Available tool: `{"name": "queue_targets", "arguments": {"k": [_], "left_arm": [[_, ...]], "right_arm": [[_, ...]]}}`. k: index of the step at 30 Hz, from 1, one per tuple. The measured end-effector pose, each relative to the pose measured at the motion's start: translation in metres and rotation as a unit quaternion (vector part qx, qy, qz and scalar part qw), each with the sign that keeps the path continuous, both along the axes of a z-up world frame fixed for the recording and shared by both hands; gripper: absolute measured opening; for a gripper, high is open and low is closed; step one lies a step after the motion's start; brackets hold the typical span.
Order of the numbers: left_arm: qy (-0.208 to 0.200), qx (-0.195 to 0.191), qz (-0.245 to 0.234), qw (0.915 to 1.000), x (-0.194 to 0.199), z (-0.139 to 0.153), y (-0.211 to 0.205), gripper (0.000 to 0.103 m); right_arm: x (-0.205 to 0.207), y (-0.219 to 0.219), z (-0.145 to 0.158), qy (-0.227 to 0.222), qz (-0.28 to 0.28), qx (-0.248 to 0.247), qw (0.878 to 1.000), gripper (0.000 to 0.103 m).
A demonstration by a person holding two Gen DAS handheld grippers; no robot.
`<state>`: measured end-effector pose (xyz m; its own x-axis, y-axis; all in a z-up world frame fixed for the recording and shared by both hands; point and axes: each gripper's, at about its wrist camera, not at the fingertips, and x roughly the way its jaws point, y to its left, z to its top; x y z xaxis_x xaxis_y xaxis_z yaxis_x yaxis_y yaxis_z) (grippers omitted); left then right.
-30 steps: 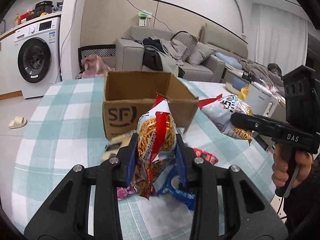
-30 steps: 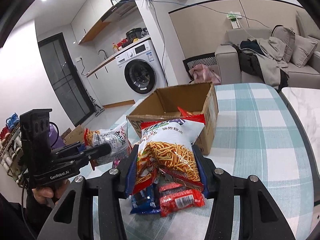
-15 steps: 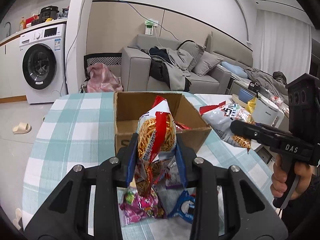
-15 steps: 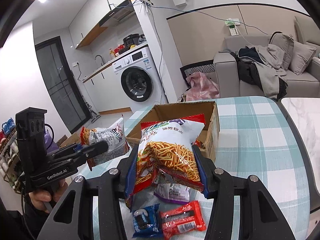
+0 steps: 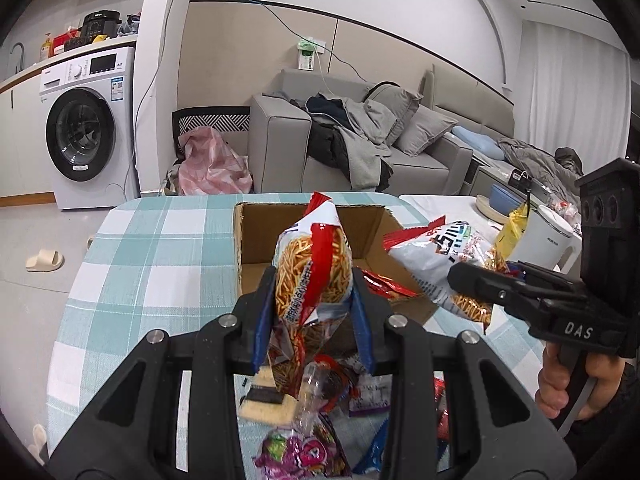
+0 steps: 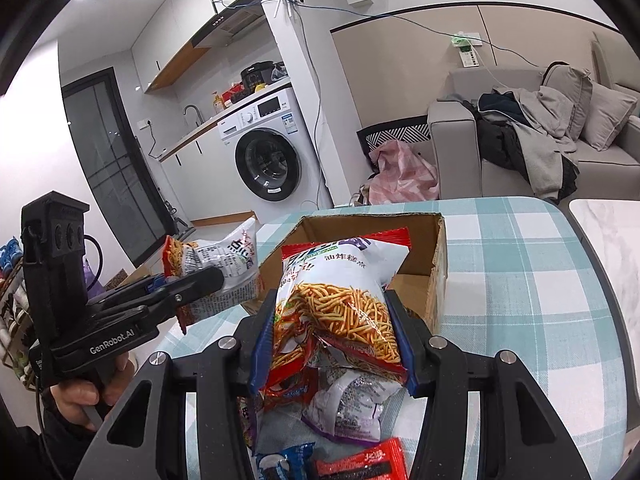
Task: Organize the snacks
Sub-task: 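Lift both stick-snack bags over the box and release them inside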
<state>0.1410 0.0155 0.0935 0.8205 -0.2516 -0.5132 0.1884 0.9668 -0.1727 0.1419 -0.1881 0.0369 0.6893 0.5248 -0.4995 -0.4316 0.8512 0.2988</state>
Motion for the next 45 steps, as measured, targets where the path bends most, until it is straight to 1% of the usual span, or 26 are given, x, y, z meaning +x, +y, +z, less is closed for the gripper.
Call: {"name": "queue_targets", "arguments": {"k": [7,13,22,33,37,39,41,42,43,44,45], "left_arm": [[0.016,-0.001,0.003,0.9999,0.032,-0.017,0.001,0.032],[0.022,0.003,0.003,0.9997,0.055,-0.026,-0.001,0.032],[0.025,0.017,0.002,0.9995,0.076,-0.034,-0.008,0.032],[0.041,0.026,0.004,0.9988,0.096,-0.045,-0.012,0.031],[0.039,0.031,-0.005,0.9987,0.092,-0.043,-0.013,0.031],[0.037,0.034,-0.005,0.9987,0.086,-0.041,-0.013,0.031],[0.041,0.034,-0.003,0.9986,0.081,-0.038,-0.012,0.036],[0.043,0.034,0.0,0.9985,0.078,-0.037,-0.011,0.051],[0.043,0.035,0.006,0.9985,0.073,-0.036,-0.009,0.065],[0.04,0.037,0.017,0.9984,0.068,-0.034,-0.007,0.071],[0.036,0.036,0.02,0.9985,0.062,-0.032,-0.004,0.081]], "right_arm": [[0.02,0.007,-0.007,0.008,0.001,-0.002,1.0,0.05],[0.033,0.012,-0.011,0.015,0.0,-0.003,1.0,0.05],[0.055,0.015,-0.022,0.035,-0.01,0.006,0.999,0.05],[0.074,0.024,-0.031,0.053,-0.018,-0.005,0.998,0.051],[0.071,0.033,-0.026,0.032,0.003,-0.012,0.999,0.053],[0.067,0.035,-0.021,0.02,0.001,-0.017,1.0,0.054],[0.062,0.034,-0.017,0.014,0.001,-0.023,1.0,0.054],[0.06,0.033,-0.015,0.012,0.0,-0.025,1.0,0.056],[0.057,0.029,-0.014,0.01,-0.004,-0.028,1.0,0.061],[0.054,0.025,-0.012,0.007,-0.008,-0.029,1.0,0.066],[0.051,0.022,-0.011,0.005,-0.011,-0.029,0.999,0.075]]}}
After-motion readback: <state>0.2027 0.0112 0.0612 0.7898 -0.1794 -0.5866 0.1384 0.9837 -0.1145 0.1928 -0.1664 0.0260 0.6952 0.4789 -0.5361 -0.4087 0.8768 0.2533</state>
